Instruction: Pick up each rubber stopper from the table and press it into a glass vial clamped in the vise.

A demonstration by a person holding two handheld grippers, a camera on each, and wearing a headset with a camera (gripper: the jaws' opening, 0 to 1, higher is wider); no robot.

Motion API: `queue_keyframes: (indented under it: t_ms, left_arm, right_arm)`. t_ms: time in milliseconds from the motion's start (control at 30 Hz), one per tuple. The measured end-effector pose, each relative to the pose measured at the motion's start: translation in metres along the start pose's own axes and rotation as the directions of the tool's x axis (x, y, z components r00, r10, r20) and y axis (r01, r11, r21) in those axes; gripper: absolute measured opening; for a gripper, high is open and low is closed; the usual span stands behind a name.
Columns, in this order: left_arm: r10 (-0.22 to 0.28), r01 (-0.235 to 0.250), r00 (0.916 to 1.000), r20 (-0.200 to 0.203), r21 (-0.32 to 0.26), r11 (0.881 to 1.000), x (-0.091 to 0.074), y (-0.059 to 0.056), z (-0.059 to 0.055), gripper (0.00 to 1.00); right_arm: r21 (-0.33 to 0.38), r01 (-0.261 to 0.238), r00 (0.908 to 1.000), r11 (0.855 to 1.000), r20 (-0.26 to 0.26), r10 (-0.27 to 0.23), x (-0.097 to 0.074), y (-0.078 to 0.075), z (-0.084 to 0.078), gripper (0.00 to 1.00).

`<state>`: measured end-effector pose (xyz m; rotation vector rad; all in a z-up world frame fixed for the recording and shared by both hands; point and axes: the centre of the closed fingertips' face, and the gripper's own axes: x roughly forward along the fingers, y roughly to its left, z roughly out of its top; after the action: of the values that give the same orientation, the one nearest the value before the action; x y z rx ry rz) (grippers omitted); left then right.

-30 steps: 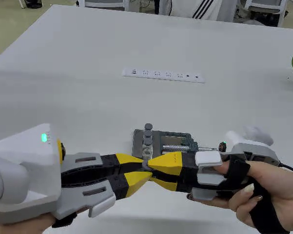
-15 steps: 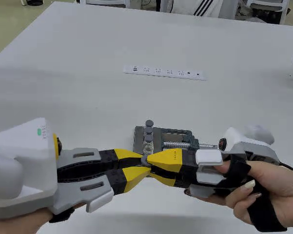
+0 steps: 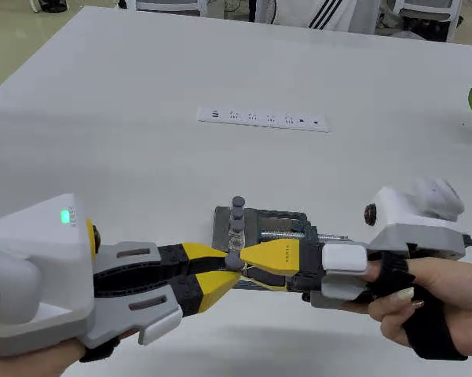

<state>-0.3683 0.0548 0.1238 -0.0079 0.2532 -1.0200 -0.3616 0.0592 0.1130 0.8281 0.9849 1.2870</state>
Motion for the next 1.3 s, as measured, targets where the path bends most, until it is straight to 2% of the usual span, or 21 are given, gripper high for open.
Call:
queue_keyframes:
  t_ms: [67,167,267,333,400,433,533,667,733,767,833,867,900,933,1000,1033,1100,1133,1167,1233,1300]
  left_arm:
    - [-0.002,0.002,1.0,-0.007,-0.002,1.0,0.001,0.0,-0.002,0.05]
    - [-0.007,0.006,0.9998,-0.02,-0.004,1.0,0.002,-0.001,-0.006,0.05]
    - [-0.01,0.01,0.9995,-0.029,-0.01,1.0,0.003,-0.001,-0.01,0.05]
    - [-0.011,0.011,0.9994,-0.034,-0.011,1.0,0.003,-0.001,-0.012,0.05]
    - [-0.014,0.013,0.9991,-0.041,-0.014,1.0,0.003,-0.001,-0.014,0.05]
    - [-0.014,0.013,0.9988,-0.046,-0.012,1.0,0.003,-0.001,-0.016,0.05]
    - [-0.015,0.015,0.9981,-0.06,-0.003,1.0,0.004,-0.001,-0.019,0.05]
    - [-0.02,0.019,0.9974,-0.069,-0.005,1.0,0.005,-0.002,-0.022,0.05]
    - [-0.022,0.022,0.9969,-0.076,-0.006,1.0,0.005,-0.003,-0.024,0.05]
    - [-0.025,0.025,0.9963,-0.082,-0.006,1.0,0.006,-0.003,-0.025,0.05]
    - [-0.028,0.028,0.9956,-0.09,-0.004,1.0,0.006,-0.004,-0.027,0.05]
    - [-0.033,0.033,0.9951,-0.093,0.0,0.999,0.006,-0.005,-0.027,0.05]
    - [-0.034,0.035,0.9949,-0.094,0.0,0.999,0.006,-0.006,-0.028,0.05]
    - [-0.037,0.038,0.9946,-0.096,0.0,0.999,0.006,-0.006,-0.028,0.05]
    - [-0.039,0.04,0.9942,-0.1,0.003,0.999,0.007,-0.007,-0.029,0.05]
    - [-0.04,0.041,0.9938,-0.104,0.005,0.999,0.007,-0.007,-0.029,0.05]
    - [-0.041,0.042,0.9932,-0.108,0.008,0.999,0.007,-0.008,-0.03,0.05]
    - [-0.042,0.043,0.993,-0.11,0.009,0.999,0.007,-0.008,-0.03,0.05]
    - [-0.043,0.044,0.9929,-0.111,0.008,0.999,0.007,-0.008,-0.03,0.05]
    - [-0.043,0.044,0.9929,-0.111,0.01,0.999,0.007,-0.008,-0.03,0.05]
    - [-0.045,0.046,0.9925,-0.114,0.013,0.999,0.008,-0.009,-0.032,0.05]
  right_arm:
    - [-0.093,0.037,0.9989,0.995,-0.023,-0.04,-0.001,-0.001,0.0,0.44]
    - [-0.205,0.075,0.9923,0.976,-0.081,-0.094,-0.002,0.0,-0.006,0.56]
    - [-0.37,0.108,0.9757,0.923,-0.139,-0.17,-0.005,-0.004,-0.01,0.56]
    - [-0.461,0.121,0.9669,0.879,-0.146,-0.21,-0.005,-0.005,-0.008,0.55]
    - [-0.524,0.113,0.952,0.844,-0.186,-0.243,-0.006,-0.004,-0.012,0.54]
    - [-0.565,0.116,0.9435,0.817,-0.194,-0.268,-0.006,-0.005,-0.011,0.53]
    - [-0.631,0.1,0.9248,0.77,-0.227,-0.306,-0.005,-0.004,-0.011,0.5]
    - [-0.689,0.071,0.9013,0.722,-0.265,-0.342,-0.005,-0.001,-0.01,0.4]
    - [-0.717,0.056,0.8841,0.695,-0.288,-0.368,-0.006,-0.002,-0.009,0.39]
    - [-0.744,0.042,0.871,0.667,-0.3,-0.389,-0.007,-0.003,-0.009,0.39]
    - [-0.776,0.026,0.8494,0.63,-0.315,-0.423,-0.008,-0.006,-0.009,0.36]
    - [-0.793,0.011,0.8337,0.609,-0.329,-0.444,-0.009,-0.007,-0.009,0.35]
    - [-0.799,-0.003,0.8246,0.601,-0.342,-0.451,-0.009,-0.008,-0.011,0.34]
    - [-0.816,-0.026,0.8122,0.578,-0.354,-0.463,-0.009,-0.009,-0.012,0.32]
    - [-0.836,-0.057,0.7906,0.546,-0.372,-0.486,-0.009,-0.01,-0.014,0.3]
    - [-0.845,-0.078,0.7721,0.528,-0.386,-0.504,-0.01,-0.012,-0.017,0.29]
    - [-0.863,-0.11,0.7527,0.493,-0.396,-0.526,-0.007,-0.012,-0.02,0.27]
    - [-0.866,-0.108,0.7488,0.488,-0.394,-0.533,-0.005,-0.012,-0.021,0.25]
    - [-0.873,-0.124,0.7409,0.472,-0.398,-0.541,-0.005,-0.012,-0.022,0.22]
    - [-0.875,-0.137,0.735,0.465,-0.404,-0.544,-0.002,-0.01,-0.024,0.16]
    - [-0.877,-0.156,0.7286,0.455,-0.413,-0.546,0.001,-0.009,-0.027,0.16]
